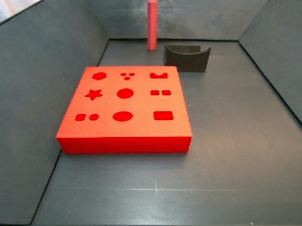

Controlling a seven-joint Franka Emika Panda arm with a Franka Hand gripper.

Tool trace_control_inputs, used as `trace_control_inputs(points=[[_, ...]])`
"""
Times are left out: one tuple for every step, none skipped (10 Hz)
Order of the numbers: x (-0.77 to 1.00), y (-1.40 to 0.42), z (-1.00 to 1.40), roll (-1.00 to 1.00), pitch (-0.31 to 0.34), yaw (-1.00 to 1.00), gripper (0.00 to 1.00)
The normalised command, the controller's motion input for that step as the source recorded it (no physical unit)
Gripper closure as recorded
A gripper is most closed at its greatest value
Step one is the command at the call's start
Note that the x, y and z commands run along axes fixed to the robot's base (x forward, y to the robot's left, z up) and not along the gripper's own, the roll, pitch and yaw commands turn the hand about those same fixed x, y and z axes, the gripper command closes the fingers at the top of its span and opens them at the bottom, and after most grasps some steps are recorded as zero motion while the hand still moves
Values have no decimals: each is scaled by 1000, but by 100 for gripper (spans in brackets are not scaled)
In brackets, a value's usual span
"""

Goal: Pick up the hexagon object. Move up. Move to above the board. Insert the hexagon object.
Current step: Pick up the hexagon object.

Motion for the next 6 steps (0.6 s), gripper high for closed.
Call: trace_control_inputs(points=[[-14, 349, -369, -74, -67, 780, 0], [-97, 266, -397, -114, -84, 846, 0], [-123, 266, -383, -131, -51, 831, 0], [-157, 246, -397, -163, -20, 817, 0], [-157, 226, -474, -157, 0, 820, 0], [-94, 166, -429, -76, 0, 809, 0]])
